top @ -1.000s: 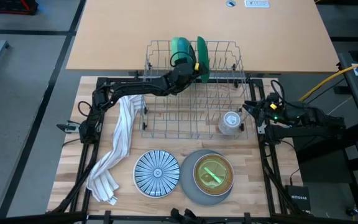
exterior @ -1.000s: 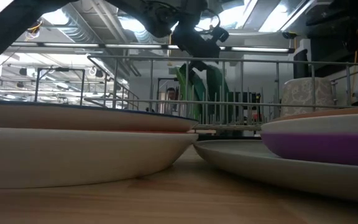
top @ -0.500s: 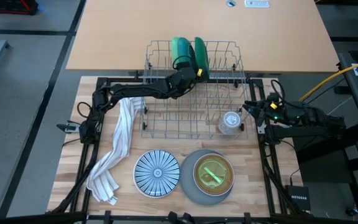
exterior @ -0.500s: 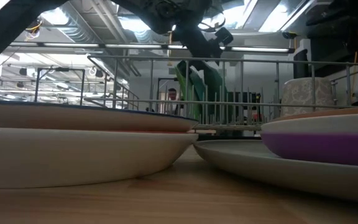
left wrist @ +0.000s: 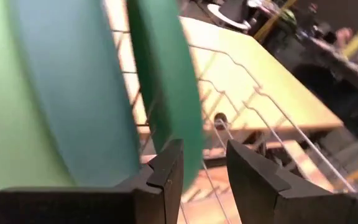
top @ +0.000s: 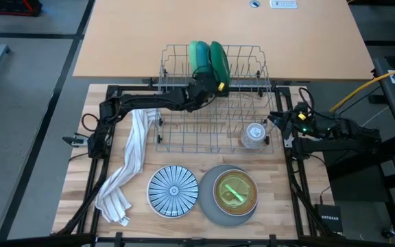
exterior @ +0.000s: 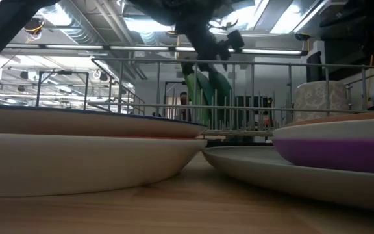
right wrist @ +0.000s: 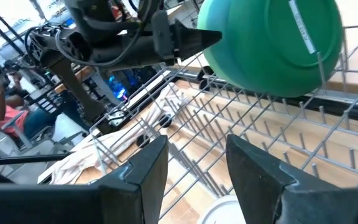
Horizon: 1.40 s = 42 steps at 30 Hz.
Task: Sort dishes
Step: Put the gray plate into the dish rack
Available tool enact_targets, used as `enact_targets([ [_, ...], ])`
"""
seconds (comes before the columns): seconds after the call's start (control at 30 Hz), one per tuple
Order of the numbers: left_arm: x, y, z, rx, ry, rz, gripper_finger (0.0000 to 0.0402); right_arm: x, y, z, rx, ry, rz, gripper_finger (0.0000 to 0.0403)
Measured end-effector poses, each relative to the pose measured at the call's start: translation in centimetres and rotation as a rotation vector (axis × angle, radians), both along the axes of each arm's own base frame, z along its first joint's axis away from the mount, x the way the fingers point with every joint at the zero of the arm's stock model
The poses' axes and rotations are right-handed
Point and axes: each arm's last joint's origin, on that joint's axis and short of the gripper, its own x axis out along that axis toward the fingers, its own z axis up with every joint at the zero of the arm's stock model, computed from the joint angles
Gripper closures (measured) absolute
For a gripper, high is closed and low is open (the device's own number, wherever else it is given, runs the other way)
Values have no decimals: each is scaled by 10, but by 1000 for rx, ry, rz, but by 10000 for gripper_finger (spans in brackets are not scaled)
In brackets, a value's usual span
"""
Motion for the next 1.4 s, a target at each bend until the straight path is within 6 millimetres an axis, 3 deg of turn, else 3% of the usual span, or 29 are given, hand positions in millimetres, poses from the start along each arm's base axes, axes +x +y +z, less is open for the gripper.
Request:
enact_targets([
  [0.13,6,-37,9,116,161,-142,290,0,1,0,25,-3,42,237],
  [0.33,8,-124,25,414,484,-503,290,1,4,-1,147,-38,117,237],
  [0.5,3,-192,19,509,603,-713,290,1,4,-1,263,-80,101,237],
  [0.67,-11,-243,9,498,681,-838,290,1,4,-1,306,-96,91,237],
  [0.9,-30,-287,0,364,651,-885,290,2,5,-1,327,-99,101,237],
  [1.4,-75,-355,-14,7,564,-892,290,2,7,-2,347,-75,165,237],
])
